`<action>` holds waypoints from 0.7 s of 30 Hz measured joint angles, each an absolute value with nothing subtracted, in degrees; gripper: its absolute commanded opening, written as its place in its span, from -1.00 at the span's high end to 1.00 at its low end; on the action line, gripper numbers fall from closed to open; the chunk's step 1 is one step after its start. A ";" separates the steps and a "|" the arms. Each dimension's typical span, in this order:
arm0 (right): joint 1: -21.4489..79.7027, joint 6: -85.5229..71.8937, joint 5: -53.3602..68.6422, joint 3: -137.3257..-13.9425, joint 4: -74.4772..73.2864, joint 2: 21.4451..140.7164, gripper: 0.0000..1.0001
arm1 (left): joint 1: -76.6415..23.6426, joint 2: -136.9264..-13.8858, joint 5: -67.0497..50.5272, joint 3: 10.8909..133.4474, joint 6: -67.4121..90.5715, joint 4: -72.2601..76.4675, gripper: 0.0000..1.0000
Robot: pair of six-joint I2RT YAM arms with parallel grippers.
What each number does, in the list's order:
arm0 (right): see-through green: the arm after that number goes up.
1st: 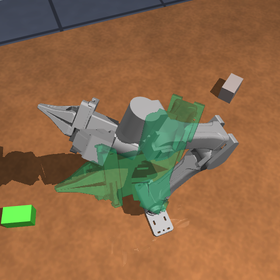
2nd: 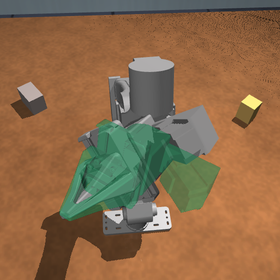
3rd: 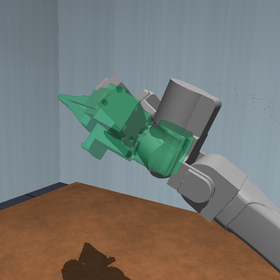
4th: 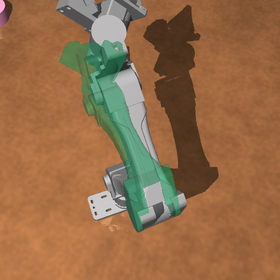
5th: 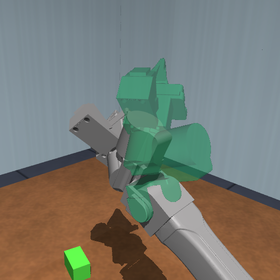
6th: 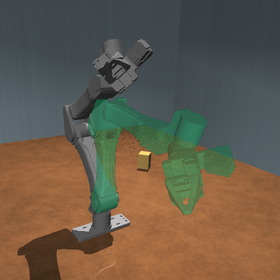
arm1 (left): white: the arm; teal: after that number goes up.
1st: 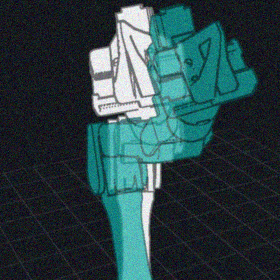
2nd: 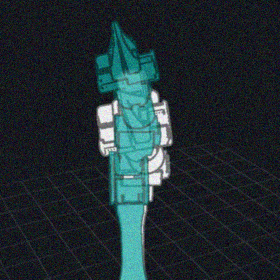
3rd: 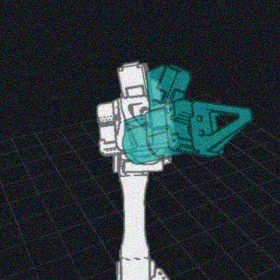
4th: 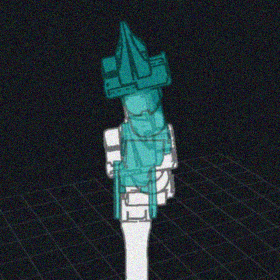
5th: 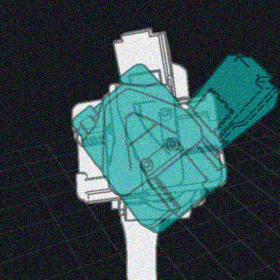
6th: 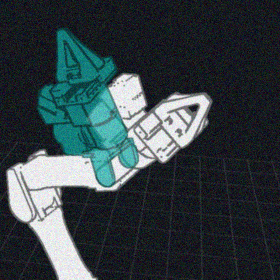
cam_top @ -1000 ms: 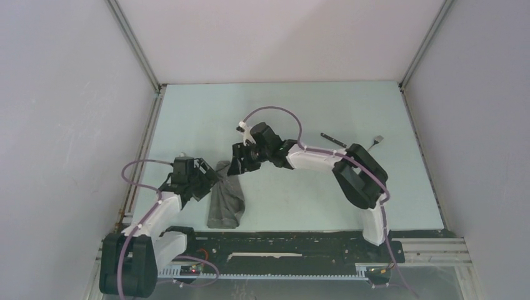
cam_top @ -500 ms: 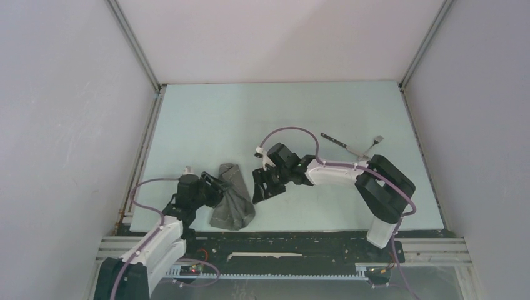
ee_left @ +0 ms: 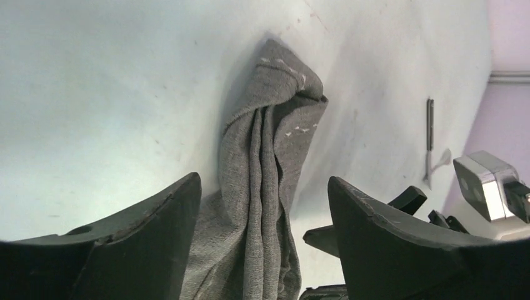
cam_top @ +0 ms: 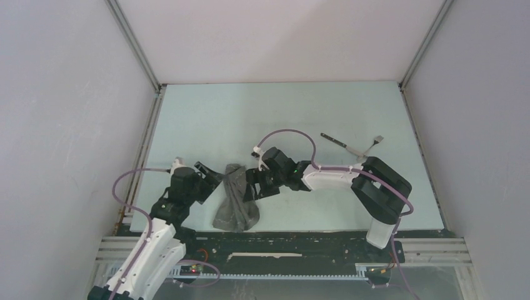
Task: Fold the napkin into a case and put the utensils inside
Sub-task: Smooth out the smaller rectangle-folded napkin at the center of the board.
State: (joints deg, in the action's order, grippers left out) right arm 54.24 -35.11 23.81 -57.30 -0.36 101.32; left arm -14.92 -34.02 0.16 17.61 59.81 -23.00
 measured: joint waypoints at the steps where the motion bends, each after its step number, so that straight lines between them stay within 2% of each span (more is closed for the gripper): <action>1: 55.05 -35.75 22.20 -58.02 -1.04 101.73 -0.71 | -14.59 -33.43 1.41 19.05 58.96 -24.97 -0.43; 3: 56.34 -36.88 19.18 -60.16 -2.68 102.91 -0.67 | -14.22 -33.61 2.63 20.32 57.76 -26.85 -0.38; 7: 57.19 -39.55 15.18 -62.92 -4.25 104.44 -0.65 | -13.47 -37.98 1.61 20.38 55.24 -28.53 -0.63; 9: 57.01 -40.51 14.09 -62.96 -4.75 104.47 -0.64 | -13.26 -41.17 -0.32 20.38 53.74 -28.40 -0.68; 13: 55.99 -42.11 13.98 -62.96 -4.19 105.08 -0.52 | -13.15 -46.35 -4.75 19.57 52.27 -26.17 -0.57; 18: 53.45 -44.49 15.05 -63.00 -1.02 107.70 -0.42 | -10.04 -49.82 -9.28 18.85 52.45 -18.35 -0.55; 21: 51.18 -46.09 15.88 -63.00 1.23 108.88 -0.30 | -7.57 -54.63 -11.38 19.16 52.27 -14.00 -0.40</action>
State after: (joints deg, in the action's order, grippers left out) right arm 51.18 -46.09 15.88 -63.00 1.23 108.88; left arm -7.57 -54.63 -11.38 19.16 52.27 -14.00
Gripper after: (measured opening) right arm 0.709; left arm 0.768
